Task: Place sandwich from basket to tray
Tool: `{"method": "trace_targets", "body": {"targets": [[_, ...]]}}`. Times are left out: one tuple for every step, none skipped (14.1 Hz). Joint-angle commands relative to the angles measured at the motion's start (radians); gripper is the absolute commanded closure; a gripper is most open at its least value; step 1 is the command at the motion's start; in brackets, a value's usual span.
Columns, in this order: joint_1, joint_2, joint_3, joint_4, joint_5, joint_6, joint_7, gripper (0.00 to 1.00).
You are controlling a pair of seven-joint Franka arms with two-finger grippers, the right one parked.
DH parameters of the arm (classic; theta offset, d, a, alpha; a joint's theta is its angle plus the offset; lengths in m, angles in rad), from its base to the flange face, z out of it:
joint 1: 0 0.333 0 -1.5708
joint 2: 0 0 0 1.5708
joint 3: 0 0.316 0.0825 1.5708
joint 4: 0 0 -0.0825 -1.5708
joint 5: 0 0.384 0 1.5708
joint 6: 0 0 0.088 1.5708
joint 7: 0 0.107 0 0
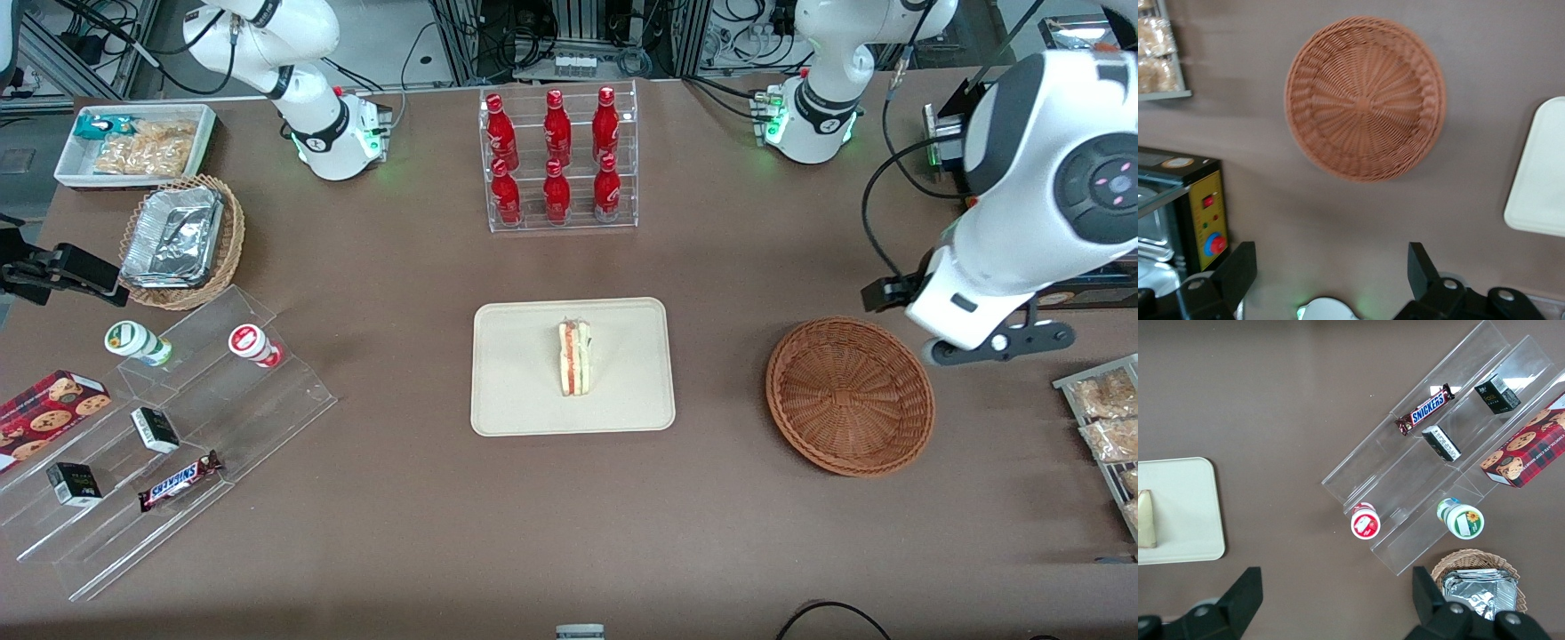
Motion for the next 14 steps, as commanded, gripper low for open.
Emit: {"method": "trace_targets", "body": {"targets": [[0.035,-0.068,-0.007,-0.043,-0.037,-0.042,0.055,0.0],[0.046,-0.079,-0.007,-0.045,-0.046,-0.05,0.058,0.0],[0.06,-0.105,-0.005,-0.058,-0.054,-0.056,0.071,0.0],[0.061,-0.14,-0.001,-0.099,-0.065,-0.055,0.099,0.0],[0.061,-0.195,0.012,-0.167,-0.087,-0.041,0.12,0.0],[0.061,-0.238,0.022,-0.222,-0.109,-0.021,0.13,0.0],[0.063,-0.271,0.027,-0.256,-0.118,-0.003,0.168,0.0],[0.065,-0.283,0.029,-0.267,-0.118,-0.004,0.214,0.0],[0.065,-0.283,0.035,-0.261,-0.12,-0.005,0.231,0.0],[0.063,-0.282,0.045,-0.255,-0.12,-0.005,0.233,0.0],[0.063,-0.28,0.046,-0.247,-0.12,-0.01,0.236,0.0],[0.062,-0.279,0.046,-0.241,-0.12,-0.012,0.237,0.0],[0.061,-0.277,0.046,-0.241,-0.123,-0.01,0.237,0.0],[0.061,-0.274,0.046,-0.241,-0.132,-0.007,0.237,0.0]]}}
